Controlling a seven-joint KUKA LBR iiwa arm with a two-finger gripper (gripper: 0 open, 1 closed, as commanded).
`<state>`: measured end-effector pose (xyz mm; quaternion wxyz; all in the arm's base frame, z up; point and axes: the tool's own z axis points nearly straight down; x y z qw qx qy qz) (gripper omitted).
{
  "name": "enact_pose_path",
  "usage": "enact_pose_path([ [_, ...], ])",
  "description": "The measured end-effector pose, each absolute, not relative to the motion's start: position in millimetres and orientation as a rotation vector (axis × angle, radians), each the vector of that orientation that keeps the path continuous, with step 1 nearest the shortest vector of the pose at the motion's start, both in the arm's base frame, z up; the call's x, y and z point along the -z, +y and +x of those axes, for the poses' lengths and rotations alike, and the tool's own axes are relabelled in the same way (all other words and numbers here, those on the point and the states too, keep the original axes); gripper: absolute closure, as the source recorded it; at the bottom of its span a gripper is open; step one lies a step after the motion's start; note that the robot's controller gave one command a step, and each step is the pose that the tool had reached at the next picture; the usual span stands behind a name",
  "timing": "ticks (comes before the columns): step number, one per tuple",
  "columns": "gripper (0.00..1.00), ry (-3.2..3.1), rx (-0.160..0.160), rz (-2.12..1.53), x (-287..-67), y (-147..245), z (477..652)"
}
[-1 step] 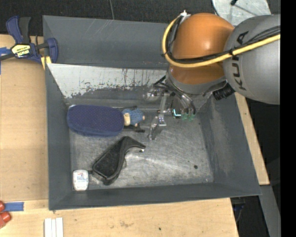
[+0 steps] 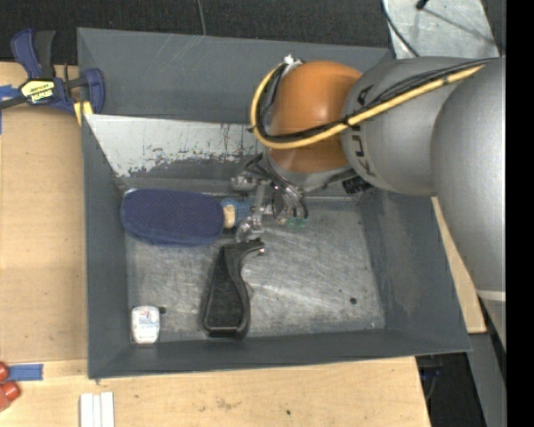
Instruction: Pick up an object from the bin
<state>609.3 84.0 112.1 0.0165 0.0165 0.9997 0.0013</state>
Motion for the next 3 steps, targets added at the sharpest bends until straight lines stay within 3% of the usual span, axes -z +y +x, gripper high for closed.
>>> enact_pose_path([
  [1,0.0,3.125,-0.008,0.059,-119.2,153.4,609.4],
  [2,0.0,3.13,-0.005,0.146,-105.9,145.1,607.1],
  [3,1.0,3.132,-0.005,0.147,-104.4,145.1,606.9],
])
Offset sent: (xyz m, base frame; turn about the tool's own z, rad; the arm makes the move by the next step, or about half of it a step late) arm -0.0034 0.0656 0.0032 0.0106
